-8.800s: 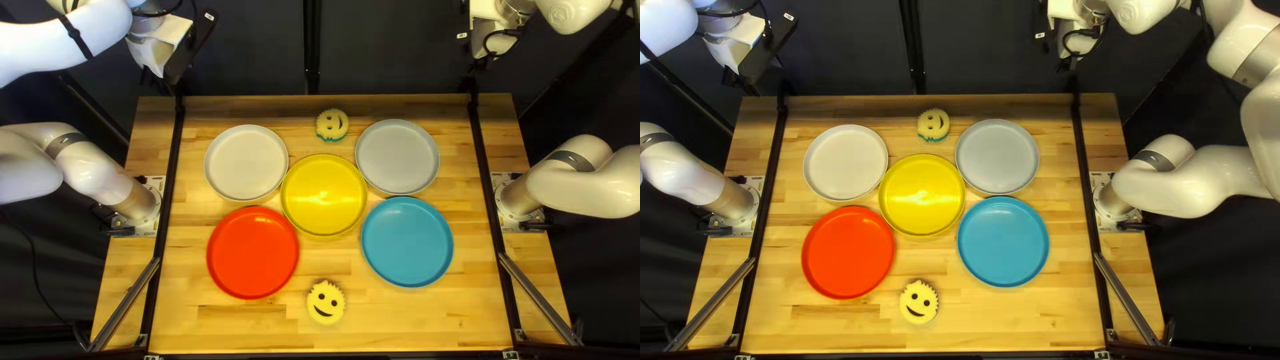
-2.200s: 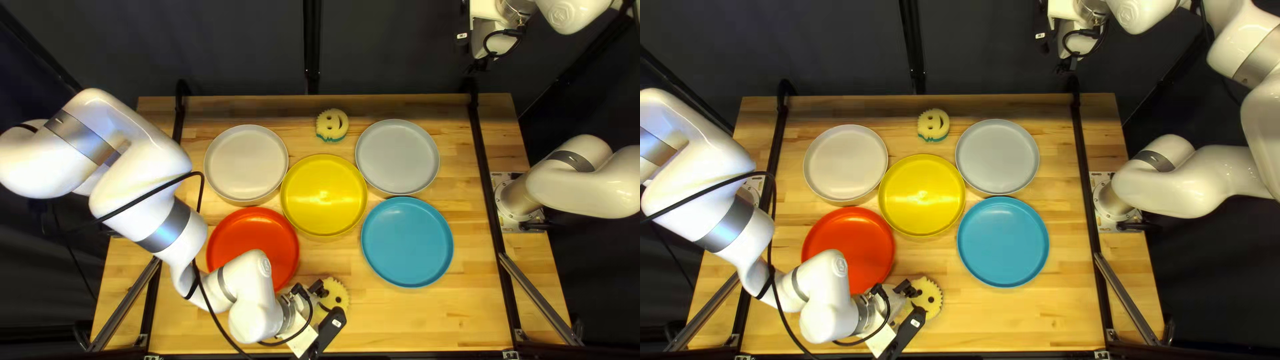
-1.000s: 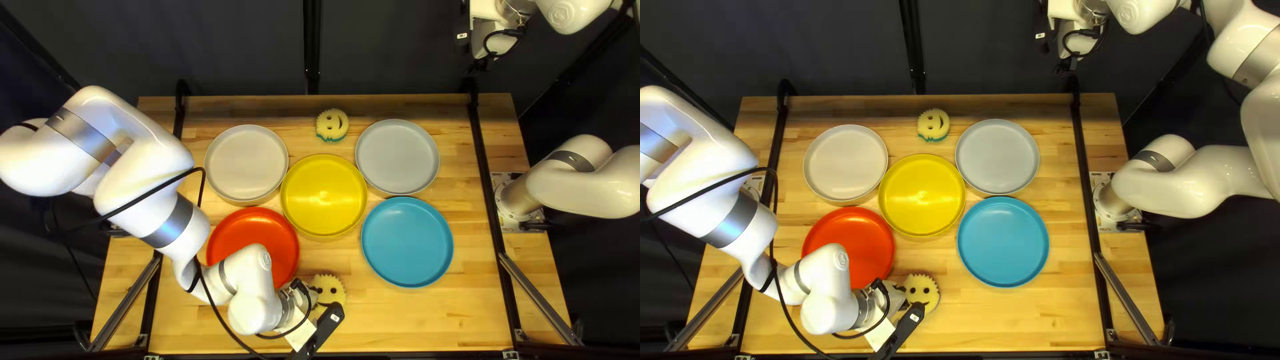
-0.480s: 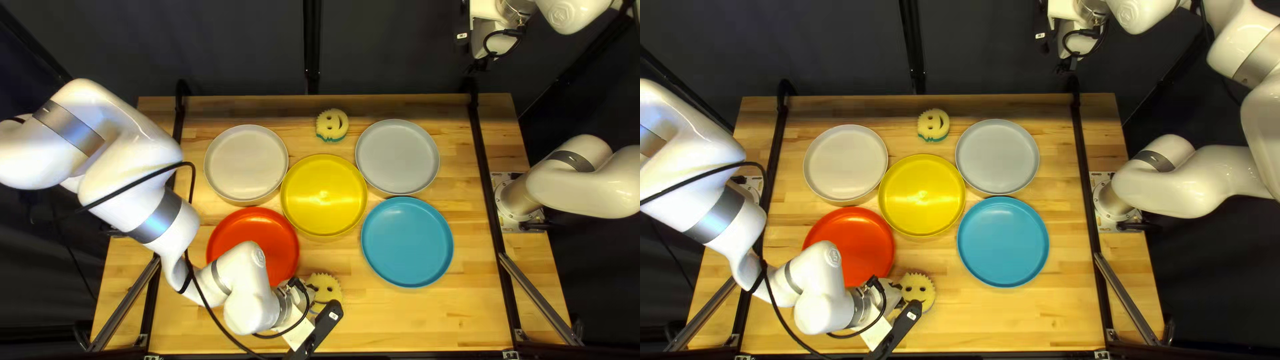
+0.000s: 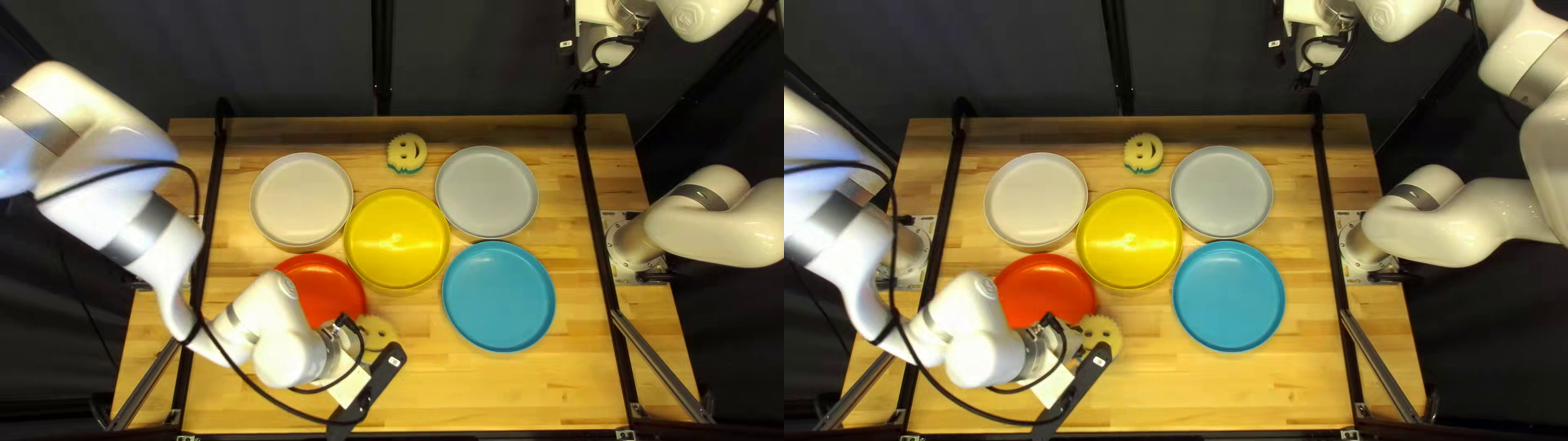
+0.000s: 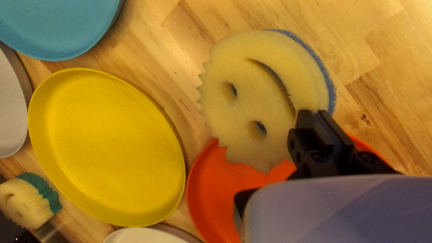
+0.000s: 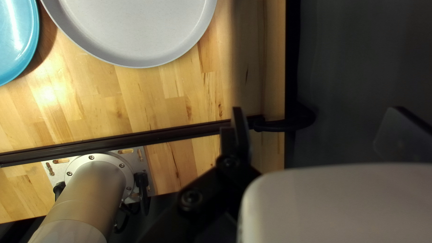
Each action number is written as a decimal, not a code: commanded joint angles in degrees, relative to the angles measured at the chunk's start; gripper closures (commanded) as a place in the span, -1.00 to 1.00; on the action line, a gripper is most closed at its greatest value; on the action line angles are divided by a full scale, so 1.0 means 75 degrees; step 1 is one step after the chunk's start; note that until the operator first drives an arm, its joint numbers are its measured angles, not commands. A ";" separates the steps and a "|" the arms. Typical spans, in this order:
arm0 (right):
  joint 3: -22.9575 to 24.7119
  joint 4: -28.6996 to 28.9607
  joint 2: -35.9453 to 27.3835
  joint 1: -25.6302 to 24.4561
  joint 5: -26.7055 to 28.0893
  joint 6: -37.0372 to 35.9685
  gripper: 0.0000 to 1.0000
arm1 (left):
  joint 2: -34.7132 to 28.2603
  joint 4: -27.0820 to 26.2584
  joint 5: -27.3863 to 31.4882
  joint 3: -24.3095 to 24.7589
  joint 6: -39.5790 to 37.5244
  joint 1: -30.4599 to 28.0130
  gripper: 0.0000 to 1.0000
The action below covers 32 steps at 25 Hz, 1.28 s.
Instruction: Pick up sponge and scrub the plate
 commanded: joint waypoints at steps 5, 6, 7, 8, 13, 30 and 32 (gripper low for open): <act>0.0000 0.0000 0.0000 0.0000 0.0000 0.0000 -1.00 | -0.0039 -0.0534 -0.0418 0.0659 -0.0013 -0.0086 1.00; 0.0000 0.0000 0.0000 0.0000 0.0000 0.0000 -1.00 | 0.0024 -0.0615 -0.0540 0.0714 0.0039 -0.0069 1.00; 0.0000 0.0000 0.0000 0.0000 0.0000 0.0000 -1.00 | 0.0025 -0.0671 -0.0633 0.0815 0.0063 -0.0064 1.00; 0.0000 0.0000 0.0000 0.0000 0.0000 0.0000 -1.00 | 0.0004 -0.0710 -0.0689 0.0893 0.0084 -0.0057 1.00; 0.0000 0.0000 0.0000 0.0000 0.0000 0.0000 -1.00 | 0.0003 -0.1017 -0.1076 0.1236 0.0331 0.0041 1.00; 0.0000 0.0000 0.0000 0.0000 0.0000 0.0000 -1.00 | 0.0108 -0.1993 -0.1689 0.1141 0.1790 0.0989 1.00; 0.0000 0.0000 0.0000 0.0000 0.0000 0.0000 -1.00 | 0.0080 -0.1949 -0.1741 0.1200 0.1726 0.0989 1.00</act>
